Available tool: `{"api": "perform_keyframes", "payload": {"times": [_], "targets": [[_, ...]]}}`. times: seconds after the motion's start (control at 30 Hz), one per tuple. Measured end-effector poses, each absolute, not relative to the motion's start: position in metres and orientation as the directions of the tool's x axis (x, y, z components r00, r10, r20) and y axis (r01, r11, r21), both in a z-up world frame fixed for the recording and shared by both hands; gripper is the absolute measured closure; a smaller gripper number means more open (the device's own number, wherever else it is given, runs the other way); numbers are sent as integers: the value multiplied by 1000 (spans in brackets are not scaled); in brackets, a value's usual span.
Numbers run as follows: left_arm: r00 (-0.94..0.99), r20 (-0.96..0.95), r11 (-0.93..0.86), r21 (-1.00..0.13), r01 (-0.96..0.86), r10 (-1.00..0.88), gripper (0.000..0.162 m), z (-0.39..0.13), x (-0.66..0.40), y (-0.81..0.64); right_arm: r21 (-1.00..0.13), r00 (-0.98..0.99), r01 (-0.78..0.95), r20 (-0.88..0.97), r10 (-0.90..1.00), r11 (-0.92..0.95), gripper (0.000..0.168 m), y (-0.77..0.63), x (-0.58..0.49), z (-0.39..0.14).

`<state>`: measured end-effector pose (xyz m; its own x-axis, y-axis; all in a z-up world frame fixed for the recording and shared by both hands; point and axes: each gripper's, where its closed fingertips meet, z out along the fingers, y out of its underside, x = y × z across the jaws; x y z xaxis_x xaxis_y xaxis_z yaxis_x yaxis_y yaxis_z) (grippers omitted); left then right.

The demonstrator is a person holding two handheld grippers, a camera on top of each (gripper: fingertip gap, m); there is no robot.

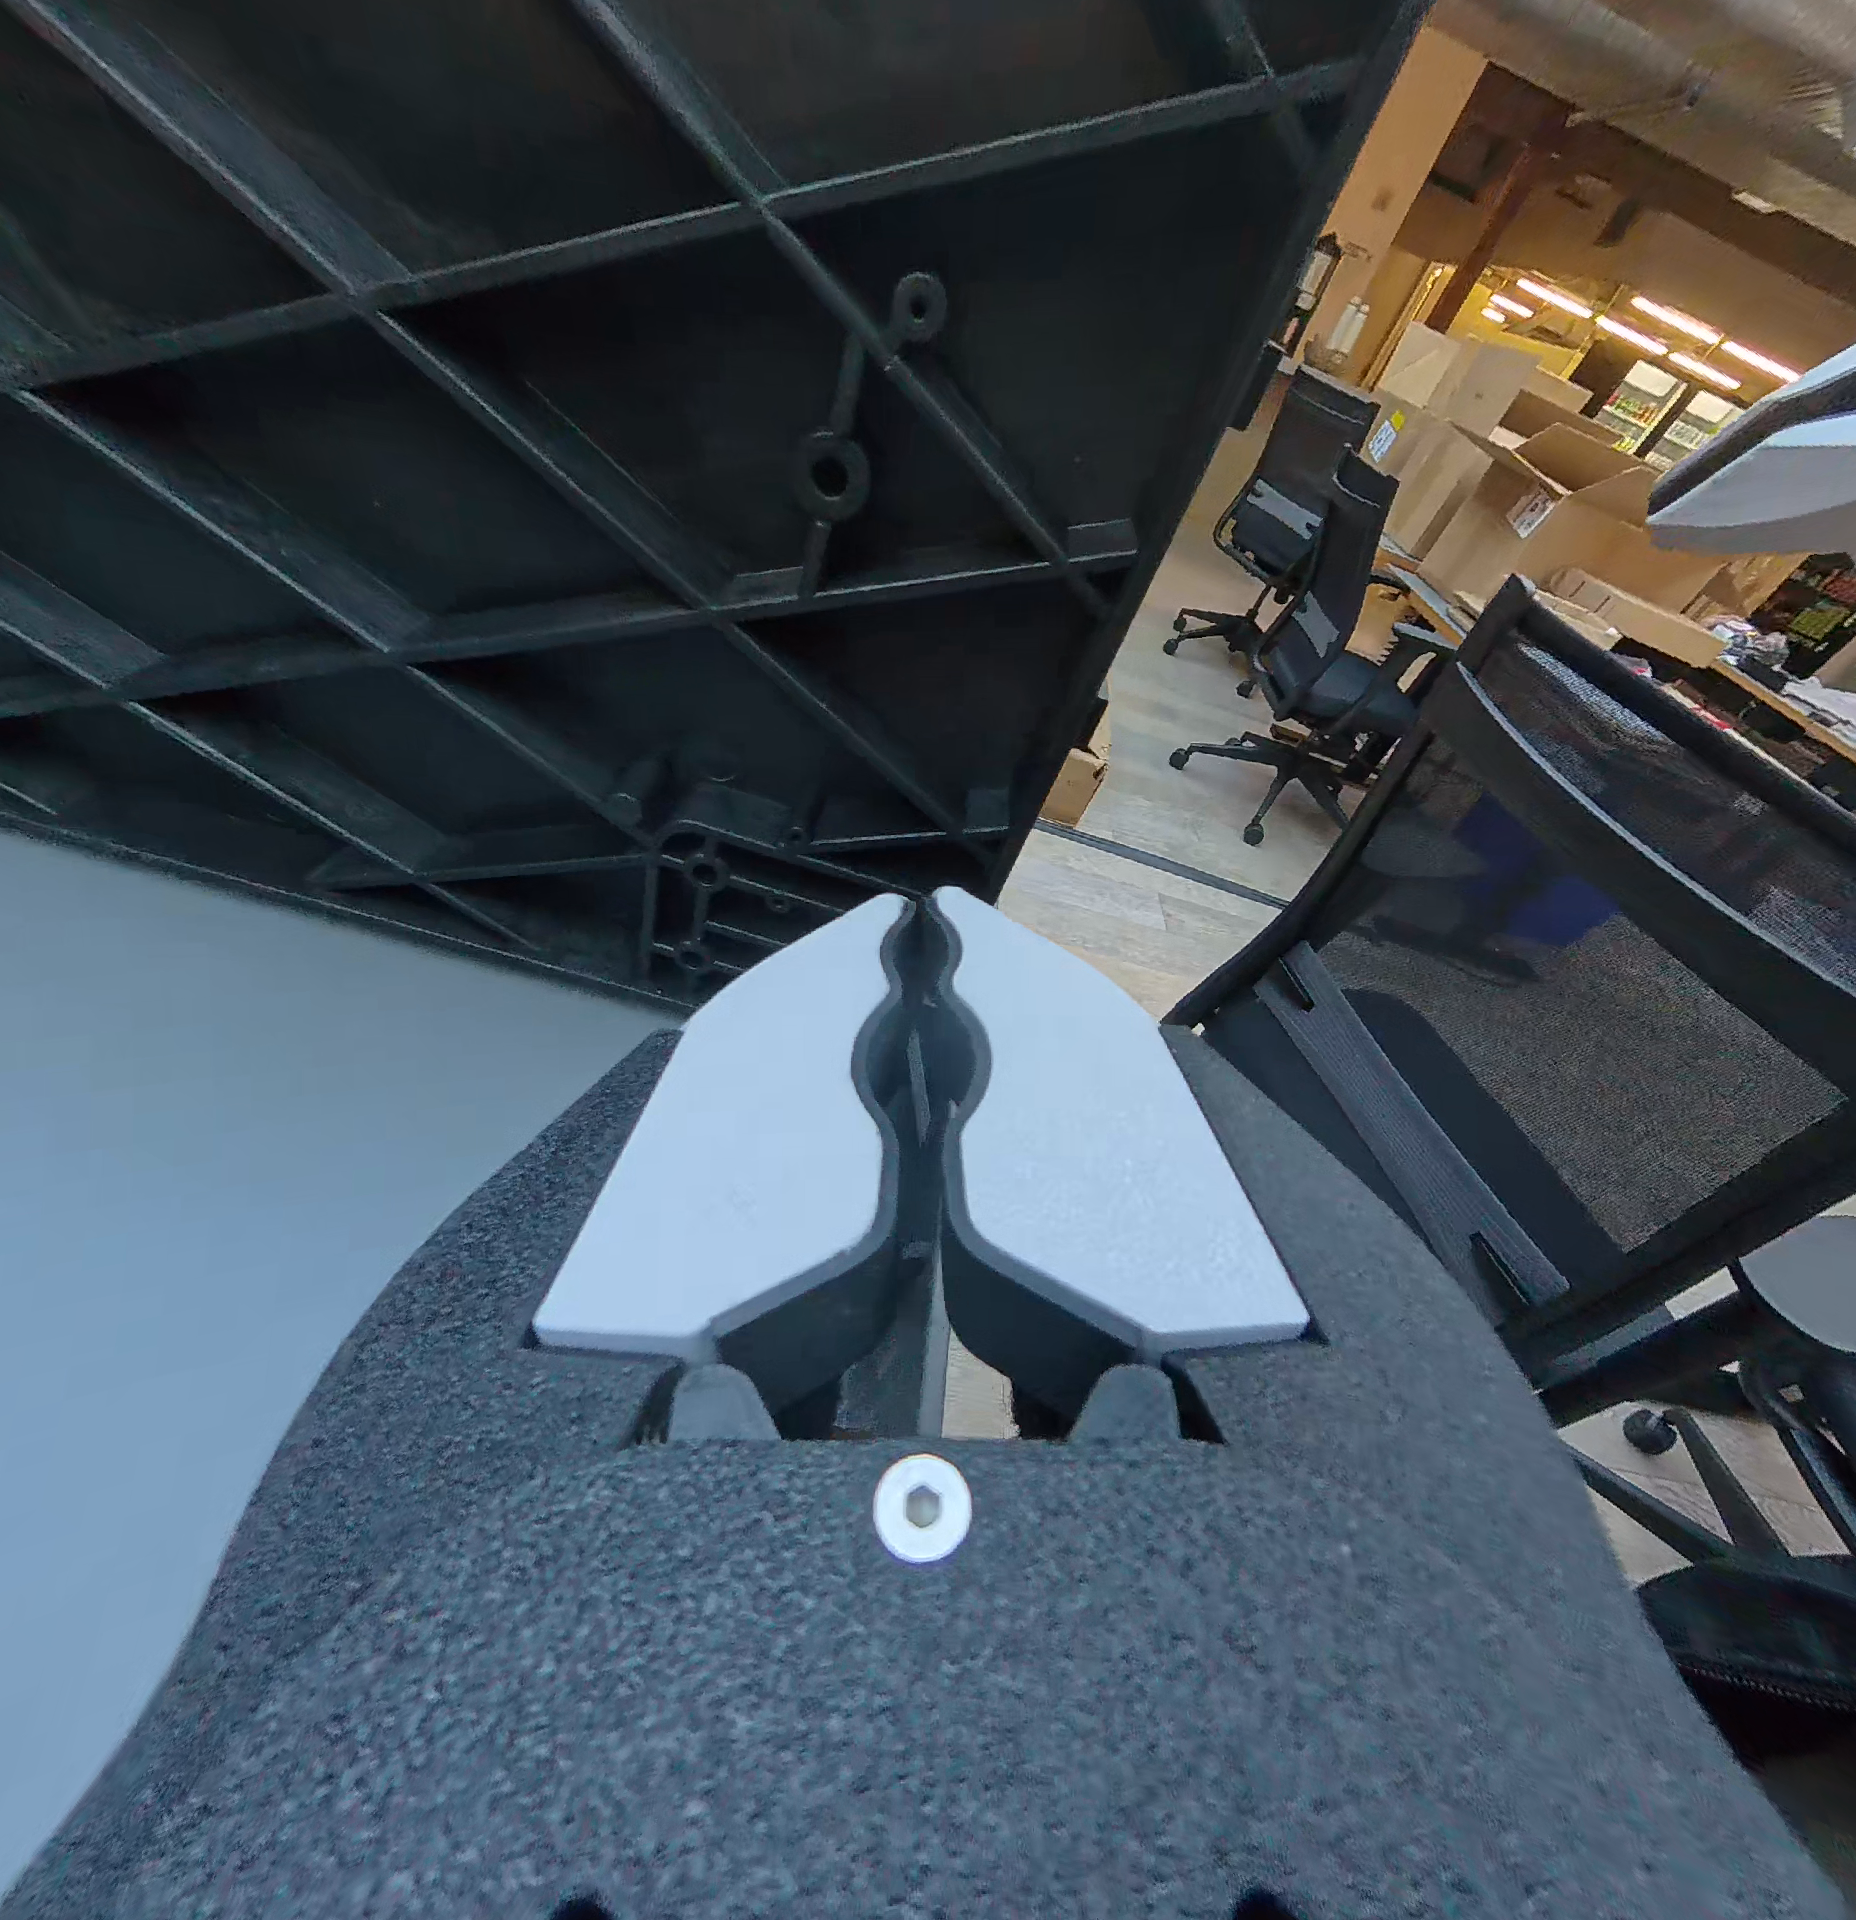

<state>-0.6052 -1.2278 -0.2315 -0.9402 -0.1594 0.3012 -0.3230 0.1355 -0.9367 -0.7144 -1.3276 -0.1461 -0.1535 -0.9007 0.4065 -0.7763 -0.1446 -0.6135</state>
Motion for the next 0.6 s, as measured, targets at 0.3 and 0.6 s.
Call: {"api": "perform_keyframes", "payload": {"times": [0.3, 0.6], "targets": [[-933, 327, 131, -929, -346, -149, 160, -230, -612, -1244, -600, -142, -786, 410, -901, -149, 164, -1343, -718, -150], [-922, 352, 131, -918, -373, -159, 159, -232, -617, -1251, -619, -115, -768, 381, -917, -161, 163, -1350, -714, -152]]}}
